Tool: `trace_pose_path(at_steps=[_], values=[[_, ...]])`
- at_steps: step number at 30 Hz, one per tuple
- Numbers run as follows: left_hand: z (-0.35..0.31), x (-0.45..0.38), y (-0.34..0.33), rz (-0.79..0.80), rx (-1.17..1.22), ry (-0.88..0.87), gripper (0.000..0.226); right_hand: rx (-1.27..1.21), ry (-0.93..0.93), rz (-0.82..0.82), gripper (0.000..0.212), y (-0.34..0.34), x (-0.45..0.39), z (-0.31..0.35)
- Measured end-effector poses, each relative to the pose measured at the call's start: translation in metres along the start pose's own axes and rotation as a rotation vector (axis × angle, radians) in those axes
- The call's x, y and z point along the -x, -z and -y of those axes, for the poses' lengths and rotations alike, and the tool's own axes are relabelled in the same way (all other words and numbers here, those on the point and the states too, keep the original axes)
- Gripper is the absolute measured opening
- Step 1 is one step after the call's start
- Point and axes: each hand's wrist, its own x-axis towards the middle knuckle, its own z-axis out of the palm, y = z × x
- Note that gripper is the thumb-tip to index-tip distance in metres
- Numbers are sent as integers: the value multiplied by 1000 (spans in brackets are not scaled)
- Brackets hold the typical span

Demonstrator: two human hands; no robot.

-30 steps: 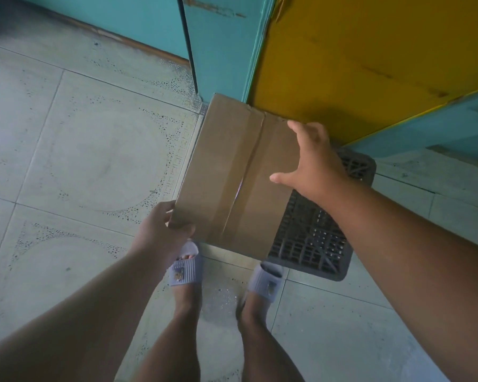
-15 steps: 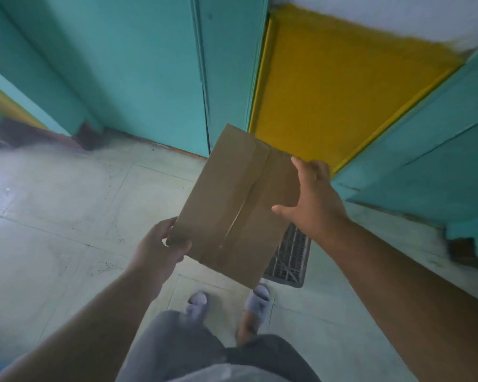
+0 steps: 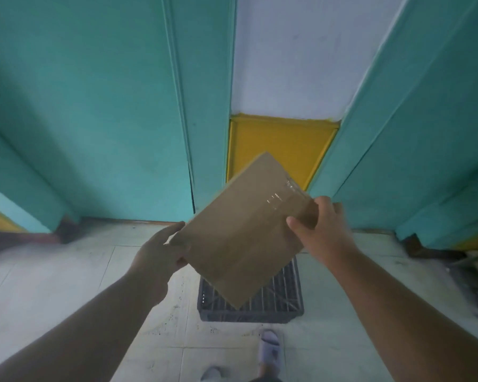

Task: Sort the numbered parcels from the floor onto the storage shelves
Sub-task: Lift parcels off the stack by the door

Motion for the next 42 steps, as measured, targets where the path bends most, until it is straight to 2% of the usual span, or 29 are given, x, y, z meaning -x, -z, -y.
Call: trace_pose_path(at_steps=[5,10,18,21,24,25,28,31,36,40,42], values=[[-2,17,-2,30,-45,-43,33,-110,-141,39,53,-6,31,-14],[3,34,-11,62,-156,-124,14,-137,-175,50,61,-2,56,-29],[22,56,-56,78,-87,-107,14,-349,-313,21,57,35,68,-68],[27,69,-86,130,-50,-123,25,-535,-342,34,52,54,71,-99],[37,83,-125,167,1,-113,54,-661,-309,86,55,77,72,-144],[41,88,-138,180,15,-100,57,-686,-293,107,54,85,74,-159],[55,100,-175,270,-8,-78,43,-698,-298,135,53,117,83,-187],[70,103,-206,302,-83,-78,54,-664,-344,120,40,140,89,-220],[88,110,-241,424,-313,-113,78,-602,-398,59,65,160,94,-267],[86,113,-258,416,-414,-185,79,-565,-334,91,72,166,96,-281],[79,109,-261,439,-384,-166,79,-632,-362,74,64,165,95,-284]])
